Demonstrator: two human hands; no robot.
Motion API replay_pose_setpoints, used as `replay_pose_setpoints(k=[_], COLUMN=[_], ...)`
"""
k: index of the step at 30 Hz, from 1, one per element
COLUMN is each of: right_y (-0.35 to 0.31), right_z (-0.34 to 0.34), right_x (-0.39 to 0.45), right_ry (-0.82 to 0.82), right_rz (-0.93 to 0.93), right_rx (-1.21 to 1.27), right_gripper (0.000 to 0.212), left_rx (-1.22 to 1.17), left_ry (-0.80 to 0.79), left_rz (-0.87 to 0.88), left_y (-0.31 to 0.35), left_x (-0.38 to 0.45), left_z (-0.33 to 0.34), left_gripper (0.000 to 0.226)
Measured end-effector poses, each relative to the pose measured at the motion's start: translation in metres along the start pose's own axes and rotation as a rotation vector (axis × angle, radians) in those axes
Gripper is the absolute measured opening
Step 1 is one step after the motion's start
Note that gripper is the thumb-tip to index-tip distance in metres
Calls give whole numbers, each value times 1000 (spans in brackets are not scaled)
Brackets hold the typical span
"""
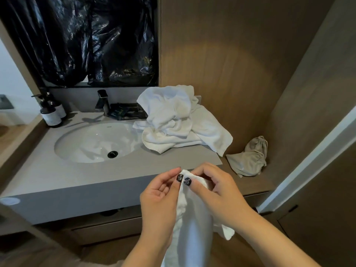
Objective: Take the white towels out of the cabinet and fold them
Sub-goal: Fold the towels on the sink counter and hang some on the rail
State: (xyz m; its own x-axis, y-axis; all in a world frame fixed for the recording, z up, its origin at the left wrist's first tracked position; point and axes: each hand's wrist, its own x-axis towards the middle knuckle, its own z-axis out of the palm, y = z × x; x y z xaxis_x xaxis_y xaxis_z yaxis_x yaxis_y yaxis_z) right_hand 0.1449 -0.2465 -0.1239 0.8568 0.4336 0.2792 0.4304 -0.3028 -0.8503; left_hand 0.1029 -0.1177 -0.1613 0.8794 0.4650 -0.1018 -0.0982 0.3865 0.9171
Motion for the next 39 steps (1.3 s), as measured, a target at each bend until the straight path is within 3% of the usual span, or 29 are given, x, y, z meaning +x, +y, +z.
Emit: replay_pose_setpoints(k=[6, 12, 21, 24, 28, 34, 39], right_y=[4, 4, 11, 15, 23, 45, 39], right_z=[4, 1, 8, 8, 9, -9, -43], right_x=[0, 0, -7, -11, -17, -18, 5], right_ry=[158, 139, 310, 302, 241, 242, 166], right_rz=[158, 169, 214, 174, 96, 106, 29], right_rx=[168, 190, 186, 30, -182, -235, -190], right_gripper=[12, 5, 18, 26, 13, 11, 6], left_rx=[-61, 77, 59, 29, 67, 433, 707], left_ry=[43, 8, -17, -13, -33, -210, -390], left_rz=[-32, -6, 24, 49, 93, 228, 476], left_y=[-1, -2, -7, -9, -15, -33, -39], left_x=[1, 3, -1, -3, -3, 2, 1], left_z=[0, 1, 10, 14, 17, 17, 8], left_gripper=[20, 27, 24, 25, 23, 34, 17])
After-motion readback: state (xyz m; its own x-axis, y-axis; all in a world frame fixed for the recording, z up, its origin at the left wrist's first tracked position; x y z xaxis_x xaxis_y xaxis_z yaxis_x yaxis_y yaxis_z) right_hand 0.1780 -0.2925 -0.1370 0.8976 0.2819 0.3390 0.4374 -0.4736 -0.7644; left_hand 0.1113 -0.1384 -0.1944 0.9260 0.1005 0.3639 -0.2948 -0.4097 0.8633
